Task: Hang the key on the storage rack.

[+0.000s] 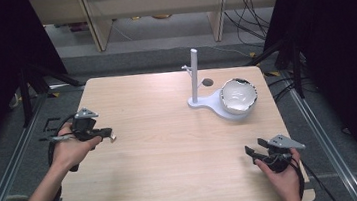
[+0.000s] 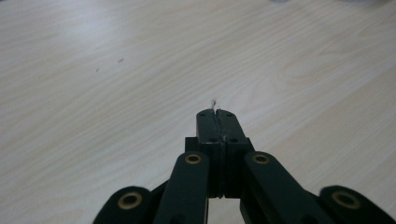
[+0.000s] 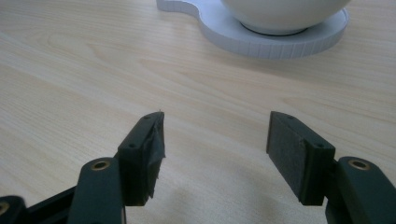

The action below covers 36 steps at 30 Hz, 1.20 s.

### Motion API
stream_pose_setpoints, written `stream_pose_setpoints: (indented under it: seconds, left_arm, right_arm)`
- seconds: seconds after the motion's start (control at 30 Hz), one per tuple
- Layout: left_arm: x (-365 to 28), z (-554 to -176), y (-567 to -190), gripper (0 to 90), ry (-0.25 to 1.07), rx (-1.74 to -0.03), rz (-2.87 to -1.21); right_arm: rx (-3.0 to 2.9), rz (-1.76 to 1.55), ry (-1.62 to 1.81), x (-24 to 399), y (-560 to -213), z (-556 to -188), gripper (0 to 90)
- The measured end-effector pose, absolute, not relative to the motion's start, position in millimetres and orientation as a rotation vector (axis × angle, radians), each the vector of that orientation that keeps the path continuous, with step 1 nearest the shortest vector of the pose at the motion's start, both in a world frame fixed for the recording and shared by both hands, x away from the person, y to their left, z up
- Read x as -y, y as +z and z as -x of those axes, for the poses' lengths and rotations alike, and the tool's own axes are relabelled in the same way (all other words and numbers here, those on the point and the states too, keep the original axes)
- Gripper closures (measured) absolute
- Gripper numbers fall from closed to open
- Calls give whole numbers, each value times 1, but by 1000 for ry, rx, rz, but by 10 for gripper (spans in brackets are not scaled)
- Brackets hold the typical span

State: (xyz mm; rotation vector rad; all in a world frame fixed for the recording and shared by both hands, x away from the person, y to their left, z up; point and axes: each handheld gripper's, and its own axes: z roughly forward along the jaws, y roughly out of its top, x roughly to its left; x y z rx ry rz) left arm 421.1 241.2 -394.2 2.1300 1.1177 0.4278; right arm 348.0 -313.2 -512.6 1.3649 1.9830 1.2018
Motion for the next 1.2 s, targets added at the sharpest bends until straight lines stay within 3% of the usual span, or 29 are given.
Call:
stream_pose_setpoints:
  seconds: [0.47, 1.2]
  left_arm:
    - [-223, -441, -370, 895, 460, -1074, -2036]
    - [-192, -463, -364, 894, 488, -1050, -1960]
  right_arm:
    - [-1973, -1352, 1219, 314, -514, -351, 381]
    - [-1998, -1325, 1197, 315, -513, -351, 382]
